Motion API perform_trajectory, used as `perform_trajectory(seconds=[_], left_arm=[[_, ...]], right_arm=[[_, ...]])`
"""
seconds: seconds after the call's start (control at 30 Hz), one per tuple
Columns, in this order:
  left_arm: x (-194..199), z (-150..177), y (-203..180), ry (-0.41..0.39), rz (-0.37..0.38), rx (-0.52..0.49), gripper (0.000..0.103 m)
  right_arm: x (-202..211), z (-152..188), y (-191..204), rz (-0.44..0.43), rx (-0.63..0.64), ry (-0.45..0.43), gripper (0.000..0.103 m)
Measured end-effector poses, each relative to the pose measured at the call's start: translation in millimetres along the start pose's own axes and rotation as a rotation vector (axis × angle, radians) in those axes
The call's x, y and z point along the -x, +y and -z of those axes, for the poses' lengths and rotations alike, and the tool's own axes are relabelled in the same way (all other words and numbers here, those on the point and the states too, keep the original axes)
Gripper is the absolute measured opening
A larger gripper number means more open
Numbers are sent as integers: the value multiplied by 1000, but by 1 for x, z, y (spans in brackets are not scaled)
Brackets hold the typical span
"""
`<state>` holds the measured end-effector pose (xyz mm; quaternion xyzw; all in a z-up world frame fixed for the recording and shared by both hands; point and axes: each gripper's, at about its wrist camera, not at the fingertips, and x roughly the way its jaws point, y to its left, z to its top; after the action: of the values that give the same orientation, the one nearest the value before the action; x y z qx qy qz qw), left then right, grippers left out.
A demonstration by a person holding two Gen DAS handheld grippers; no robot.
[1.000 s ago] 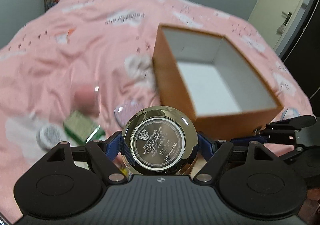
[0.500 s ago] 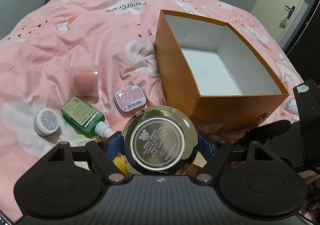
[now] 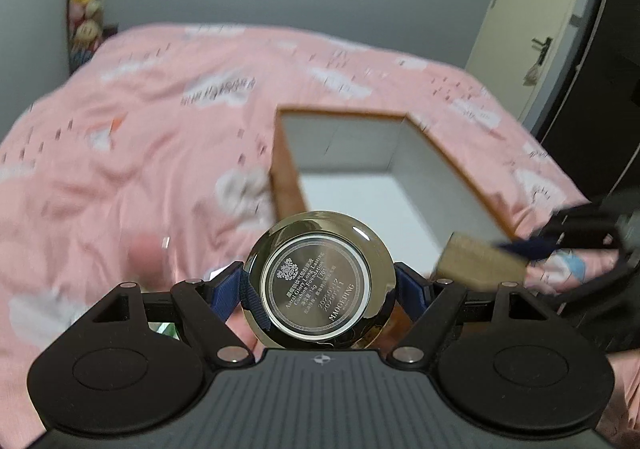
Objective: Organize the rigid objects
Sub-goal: 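Carry the compact and gold cube with both tools over the orange box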
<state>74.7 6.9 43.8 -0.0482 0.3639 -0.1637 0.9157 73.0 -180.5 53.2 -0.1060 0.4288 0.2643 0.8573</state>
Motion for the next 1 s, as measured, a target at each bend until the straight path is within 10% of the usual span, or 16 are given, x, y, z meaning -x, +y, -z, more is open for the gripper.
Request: perform_trajectory(seconds=[0.27, 0.63, 1.0], left_arm=[[-31, -42, -31, -12, 34, -112, 90], [-127, -45, -62, 243, -37, -329, 90], [-163, -36, -61, 428, -37, -336, 90]], right_arm=[[25, -50, -51, 140, -82, -124, 45], [-66, -52, -100, 185, -215, 12, 45], [-110, -47, -106, 124, -209, 118, 45]])
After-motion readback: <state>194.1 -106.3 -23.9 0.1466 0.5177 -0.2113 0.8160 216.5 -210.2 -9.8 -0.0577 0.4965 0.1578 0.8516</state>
